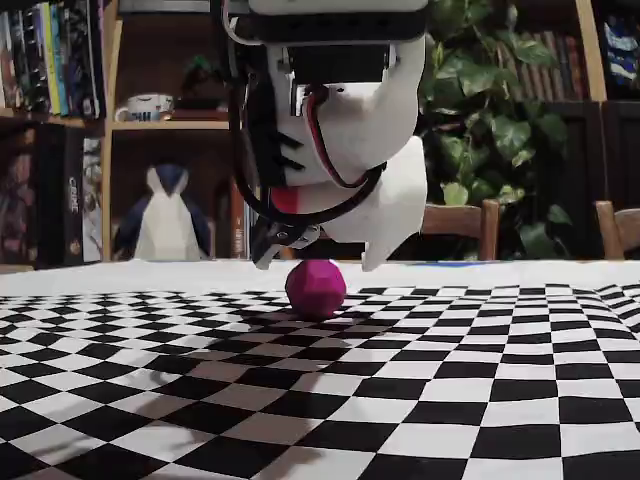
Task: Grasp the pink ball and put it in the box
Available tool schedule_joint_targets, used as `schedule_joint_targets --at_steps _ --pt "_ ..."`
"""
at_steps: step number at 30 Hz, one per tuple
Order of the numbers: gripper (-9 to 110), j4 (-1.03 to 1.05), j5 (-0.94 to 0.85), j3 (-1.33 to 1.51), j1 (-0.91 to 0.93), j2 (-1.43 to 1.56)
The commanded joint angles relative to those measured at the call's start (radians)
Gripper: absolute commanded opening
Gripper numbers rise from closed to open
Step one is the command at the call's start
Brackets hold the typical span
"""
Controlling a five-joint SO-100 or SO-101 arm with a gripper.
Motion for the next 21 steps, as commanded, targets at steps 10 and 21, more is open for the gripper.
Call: schedule_joint_targets --at_steps 10,21 --pt "29 0.012 0.006 -0.100 0.000 -0.026" --pt "29 0.015 0.003 -0.147 0.000 -0.067"
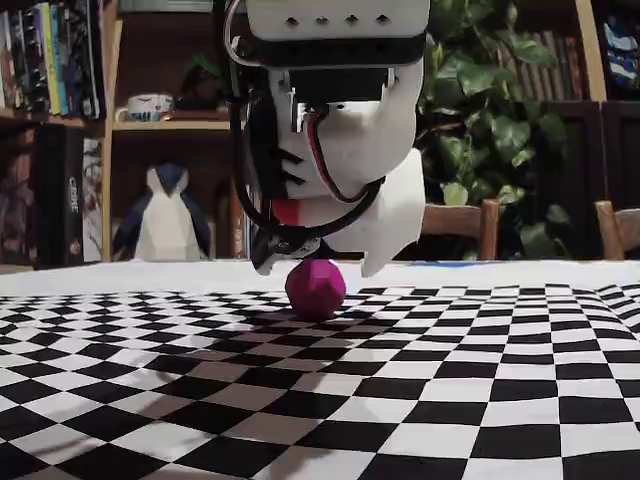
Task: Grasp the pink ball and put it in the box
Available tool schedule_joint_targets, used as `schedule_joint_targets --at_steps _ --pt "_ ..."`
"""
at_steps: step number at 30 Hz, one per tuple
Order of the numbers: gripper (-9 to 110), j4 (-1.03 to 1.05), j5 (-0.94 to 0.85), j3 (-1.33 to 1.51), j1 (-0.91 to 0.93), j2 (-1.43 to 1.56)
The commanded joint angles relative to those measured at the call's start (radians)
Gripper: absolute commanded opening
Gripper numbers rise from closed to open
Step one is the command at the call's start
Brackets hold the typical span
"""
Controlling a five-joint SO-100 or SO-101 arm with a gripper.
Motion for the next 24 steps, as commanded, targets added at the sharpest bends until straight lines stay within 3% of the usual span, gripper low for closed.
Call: schedule_joint_targets --at_steps 1,24 --pt "29 0.002 0.003 -0.057 0.000 0.002" --pt "29 0.018 0.000 -0.132 -0.006 -0.064"
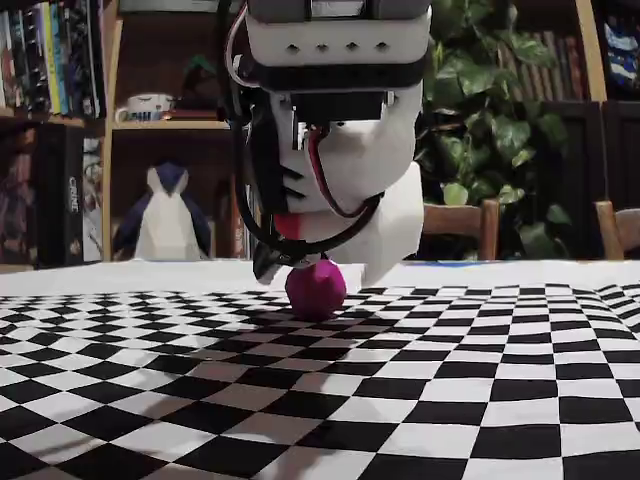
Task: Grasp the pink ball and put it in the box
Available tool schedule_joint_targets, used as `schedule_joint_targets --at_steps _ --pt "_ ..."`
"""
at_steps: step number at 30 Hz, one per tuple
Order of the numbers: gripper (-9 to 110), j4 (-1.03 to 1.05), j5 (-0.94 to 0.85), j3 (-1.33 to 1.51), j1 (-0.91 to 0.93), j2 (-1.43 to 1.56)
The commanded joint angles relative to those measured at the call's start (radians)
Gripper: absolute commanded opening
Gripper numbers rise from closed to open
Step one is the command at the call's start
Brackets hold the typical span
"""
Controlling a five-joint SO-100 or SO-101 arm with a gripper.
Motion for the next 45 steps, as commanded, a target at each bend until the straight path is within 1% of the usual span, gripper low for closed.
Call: schedule_joint_targets --at_steps 1,36,37,38,39,40,45 --pt "29 0.002 -0.002 -0.044 -0.006 0.006" --pt "29 -0.003 -0.002 -0.048 -0.012 -0.011" --pt "27 -0.003 -0.002 -0.048 -0.014 -0.009" --pt "21 -0.003 -0.002 -0.048 -0.014 -0.008" --pt "10 -0.003 -0.002 -0.048 -0.015 -0.006" --pt "1 -0.003 0.005 -0.049 -0.015 -0.005" --pt "0 -0.003 0.008 -0.049 -0.017 0.000"
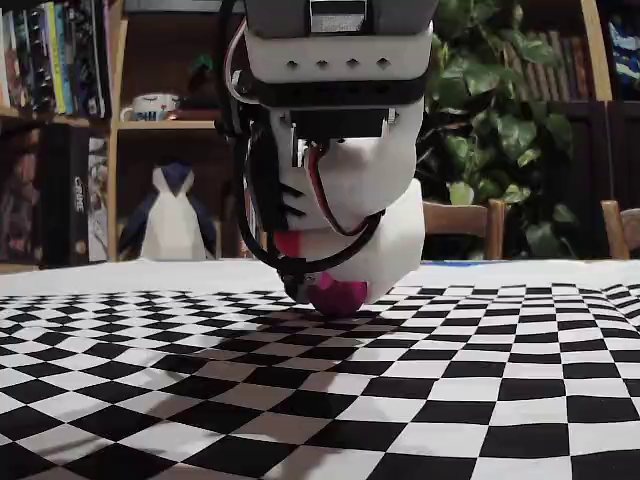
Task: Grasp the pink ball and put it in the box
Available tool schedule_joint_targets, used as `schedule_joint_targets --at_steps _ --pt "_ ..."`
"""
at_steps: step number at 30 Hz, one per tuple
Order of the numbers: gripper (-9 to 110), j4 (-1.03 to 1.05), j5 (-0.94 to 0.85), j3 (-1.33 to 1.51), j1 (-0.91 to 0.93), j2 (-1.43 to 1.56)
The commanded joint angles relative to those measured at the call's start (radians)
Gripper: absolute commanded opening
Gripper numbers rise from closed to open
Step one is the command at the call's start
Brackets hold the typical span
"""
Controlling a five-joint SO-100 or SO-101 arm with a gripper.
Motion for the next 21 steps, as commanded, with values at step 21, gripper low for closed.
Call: schedule_joint_targets --at_steps 21 --pt "0 0.008 0.008 0.051 0.003 0.166"
